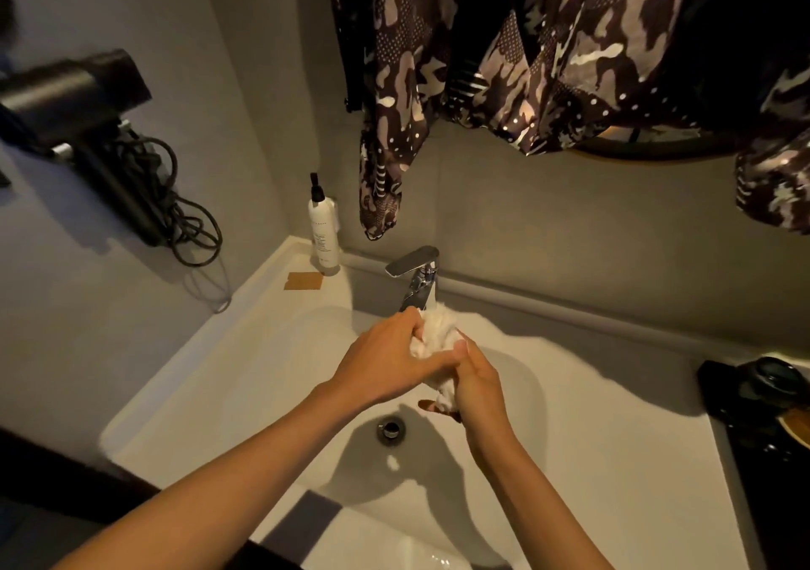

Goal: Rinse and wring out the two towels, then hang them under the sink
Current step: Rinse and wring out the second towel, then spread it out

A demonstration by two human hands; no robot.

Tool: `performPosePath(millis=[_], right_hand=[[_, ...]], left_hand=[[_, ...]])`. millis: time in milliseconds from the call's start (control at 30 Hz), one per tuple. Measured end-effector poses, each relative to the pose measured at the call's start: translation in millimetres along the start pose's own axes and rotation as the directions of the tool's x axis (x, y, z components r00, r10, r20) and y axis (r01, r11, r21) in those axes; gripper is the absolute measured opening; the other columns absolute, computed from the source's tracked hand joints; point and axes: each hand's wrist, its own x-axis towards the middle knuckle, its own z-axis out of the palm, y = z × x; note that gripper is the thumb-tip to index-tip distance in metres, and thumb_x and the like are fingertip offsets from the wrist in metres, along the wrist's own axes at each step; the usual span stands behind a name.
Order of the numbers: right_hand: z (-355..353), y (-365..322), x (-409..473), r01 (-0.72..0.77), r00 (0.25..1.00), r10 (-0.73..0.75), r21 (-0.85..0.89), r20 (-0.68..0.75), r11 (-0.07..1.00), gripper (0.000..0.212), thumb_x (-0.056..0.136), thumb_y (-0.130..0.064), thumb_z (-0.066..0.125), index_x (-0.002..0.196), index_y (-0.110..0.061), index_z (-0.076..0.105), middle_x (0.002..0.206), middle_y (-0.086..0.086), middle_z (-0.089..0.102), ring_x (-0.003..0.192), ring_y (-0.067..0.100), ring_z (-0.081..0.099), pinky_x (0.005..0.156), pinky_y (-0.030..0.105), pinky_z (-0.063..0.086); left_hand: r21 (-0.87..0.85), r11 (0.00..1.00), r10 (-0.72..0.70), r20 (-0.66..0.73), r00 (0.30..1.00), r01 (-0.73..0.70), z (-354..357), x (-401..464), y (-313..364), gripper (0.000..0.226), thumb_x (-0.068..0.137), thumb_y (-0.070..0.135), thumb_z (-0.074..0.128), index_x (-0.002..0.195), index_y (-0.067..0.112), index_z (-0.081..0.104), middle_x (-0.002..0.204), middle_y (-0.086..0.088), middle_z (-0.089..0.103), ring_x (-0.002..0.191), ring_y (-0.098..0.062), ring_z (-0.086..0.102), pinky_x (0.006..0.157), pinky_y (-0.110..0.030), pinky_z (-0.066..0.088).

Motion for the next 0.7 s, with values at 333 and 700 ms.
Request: performPosePath(millis=[333,700], right_hand=[[-23,-30,-2,0.458,0.856,-0.516,-0.488,0.018,0.743,0.031,0.103,-0.040,0.037,0.101,-0.028,0.065,0.097,-0.013,0.069,0.091,0.008,0.064,0.081,0.042,0.052],[-18,-153,-7,0.788,0.611,-0.711,-0.345,0.348,0.509,0.029,0.104,-0.022,0.045,0.081,-0.015,0.061,0.073,-0.006,0.055,0.068,-0.001,0.047,0.062,0.015,0.038]], left_hand=[[-0.309,0.949,-0.014,-0.225,0.974,-0.058,-40,4,8,0.018,0.094,0.024,0.063,0.079,0.013,0.063,0.081,-0.006,0.074,0.081,-0.024,0.068,0.078,-0.045,0.055],[-0.813,0.582,0.046,0.014,0.999,-0.015,-96,27,55,0.032,0.098,0.052,0.042,0.079,0.030,0.057,0.076,0.011,0.057,0.074,-0.010,0.053,0.080,-0.034,0.040]])
